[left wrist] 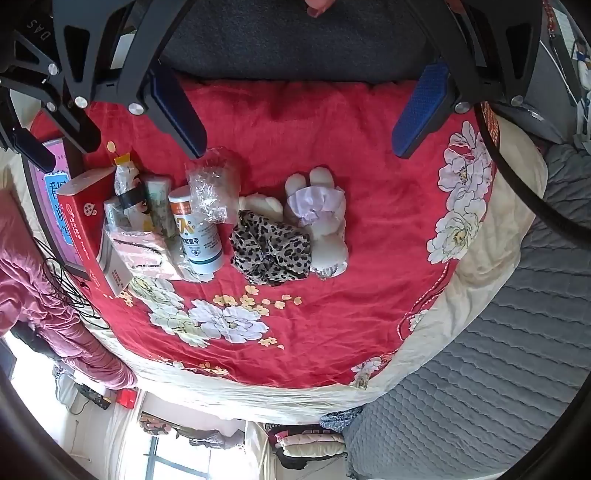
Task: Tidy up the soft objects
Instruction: 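Move the left tool to the white teddy bear while the right tool reaches the clear plastic bag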
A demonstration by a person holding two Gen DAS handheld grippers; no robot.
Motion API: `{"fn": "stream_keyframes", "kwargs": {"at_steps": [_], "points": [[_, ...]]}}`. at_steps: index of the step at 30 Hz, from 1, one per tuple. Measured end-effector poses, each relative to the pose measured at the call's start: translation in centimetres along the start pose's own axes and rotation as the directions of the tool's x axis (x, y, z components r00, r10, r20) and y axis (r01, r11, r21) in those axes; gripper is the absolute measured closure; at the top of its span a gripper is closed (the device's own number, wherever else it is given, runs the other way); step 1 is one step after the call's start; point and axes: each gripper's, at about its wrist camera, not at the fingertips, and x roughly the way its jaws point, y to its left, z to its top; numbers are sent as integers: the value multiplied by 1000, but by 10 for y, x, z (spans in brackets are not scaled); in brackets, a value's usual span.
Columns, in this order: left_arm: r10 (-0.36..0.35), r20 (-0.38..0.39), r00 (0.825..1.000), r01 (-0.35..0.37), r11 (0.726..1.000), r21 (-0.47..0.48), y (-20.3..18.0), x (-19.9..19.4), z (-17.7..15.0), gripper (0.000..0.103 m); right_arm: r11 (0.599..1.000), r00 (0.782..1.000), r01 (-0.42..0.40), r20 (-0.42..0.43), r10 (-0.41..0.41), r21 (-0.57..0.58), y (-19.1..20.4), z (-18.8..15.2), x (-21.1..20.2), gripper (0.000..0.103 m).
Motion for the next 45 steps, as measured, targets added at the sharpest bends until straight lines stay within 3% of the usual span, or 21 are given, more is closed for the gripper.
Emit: {"fn": "stream_keyframes", "kwargs": {"at_steps": [23,30,38,42,45], "points": [[-6,-7,1000,6,1000,-5,0,10,-2,2,1000,1000,5,-20,-5,-5,1,-2,9,17],[-40,-27,999,40,999,-23,4,16,-4,2,1000,1000,4,-29,-3,9,-4,-3,14,17],[-83,-54,995,77,993,-92,25,27,-2,2,1000,999,3,-35,-2,23,-7,0,22,17],[-54,-51,997,48,993,-110,46,34,2,2,1000,999,5,-38,-4,22,-9,4,28,17],[-71,-56,996,62,986,-156,64,42,6,2,1000,999,3,-38,-2,27,-11,8,33,17]]}}
